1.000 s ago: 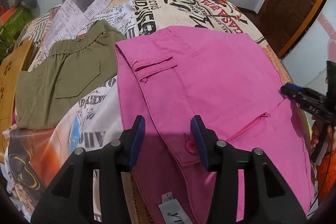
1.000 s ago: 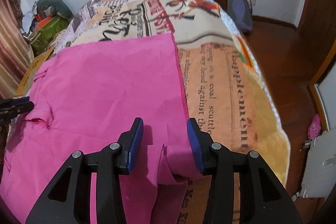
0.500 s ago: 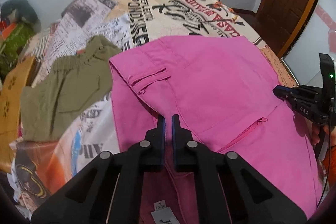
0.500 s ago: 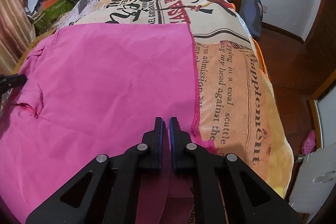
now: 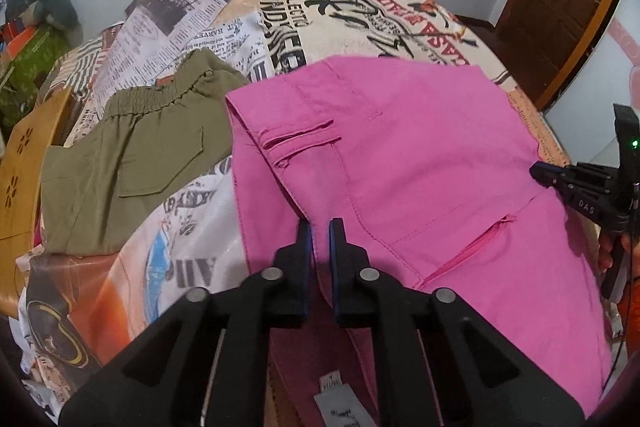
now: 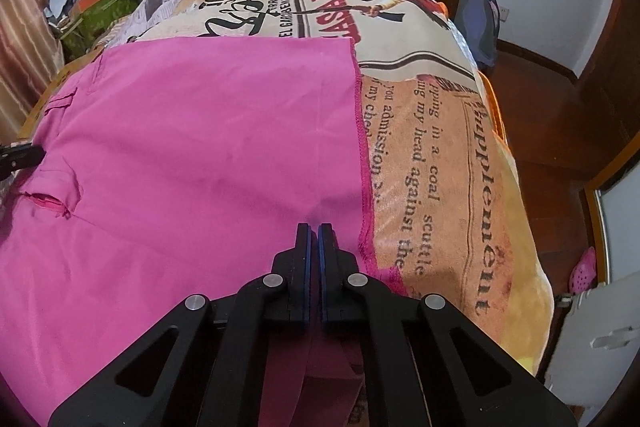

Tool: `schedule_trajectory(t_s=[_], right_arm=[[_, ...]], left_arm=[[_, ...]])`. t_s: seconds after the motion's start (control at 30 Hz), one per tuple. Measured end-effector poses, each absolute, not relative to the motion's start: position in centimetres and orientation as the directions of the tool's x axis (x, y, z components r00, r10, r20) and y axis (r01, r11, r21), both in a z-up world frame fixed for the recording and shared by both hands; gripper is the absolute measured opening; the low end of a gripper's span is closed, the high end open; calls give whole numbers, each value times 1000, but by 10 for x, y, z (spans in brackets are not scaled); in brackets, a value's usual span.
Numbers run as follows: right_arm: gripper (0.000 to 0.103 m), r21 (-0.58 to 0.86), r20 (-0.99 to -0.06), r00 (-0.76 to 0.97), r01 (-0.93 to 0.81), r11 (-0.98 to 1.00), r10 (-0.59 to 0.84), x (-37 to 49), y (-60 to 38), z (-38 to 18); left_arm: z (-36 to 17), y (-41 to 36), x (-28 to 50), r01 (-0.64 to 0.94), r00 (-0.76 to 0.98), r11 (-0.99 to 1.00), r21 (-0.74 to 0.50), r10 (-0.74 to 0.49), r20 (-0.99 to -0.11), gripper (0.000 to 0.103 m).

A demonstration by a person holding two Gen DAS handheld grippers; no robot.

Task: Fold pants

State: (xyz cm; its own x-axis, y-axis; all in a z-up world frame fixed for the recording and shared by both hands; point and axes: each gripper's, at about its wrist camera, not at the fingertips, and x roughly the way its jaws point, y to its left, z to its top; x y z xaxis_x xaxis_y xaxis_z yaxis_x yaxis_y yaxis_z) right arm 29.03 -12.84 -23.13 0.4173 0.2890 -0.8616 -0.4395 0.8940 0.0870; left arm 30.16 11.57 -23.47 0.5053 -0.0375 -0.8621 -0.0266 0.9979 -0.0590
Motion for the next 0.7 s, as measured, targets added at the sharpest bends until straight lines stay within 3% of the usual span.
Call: schedule_trajectory(t_s=[0.17, 0.3, 0.33, 0.47, 0.7], right_arm=[[10, 91, -839, 447, -447, 890, 311, 286, -133, -204], [42, 83, -792, 512, -448, 890, 332, 290, -134, -175], [45, 73, -774, 537, -449, 891, 334, 292, -132, -167], [51, 63, -745, 574, -447, 892, 340, 310, -125, -153], [51, -1, -747, 594, -452, 892, 300, 349, -107, -166]], left_arm=[[-211, 128, 297, -33, 547, 998, -56, -28, -837, 17], [-200, 140, 306, -59, 565, 998, -28, 10, -825, 32], [-198, 144, 311, -61, 565, 997, -37, 4, -825, 32], [-201, 155, 330, -55, 553, 996, -63, -22, -833, 36], [-221, 171, 369, -76, 530, 994, -81, -28, -847, 42]])
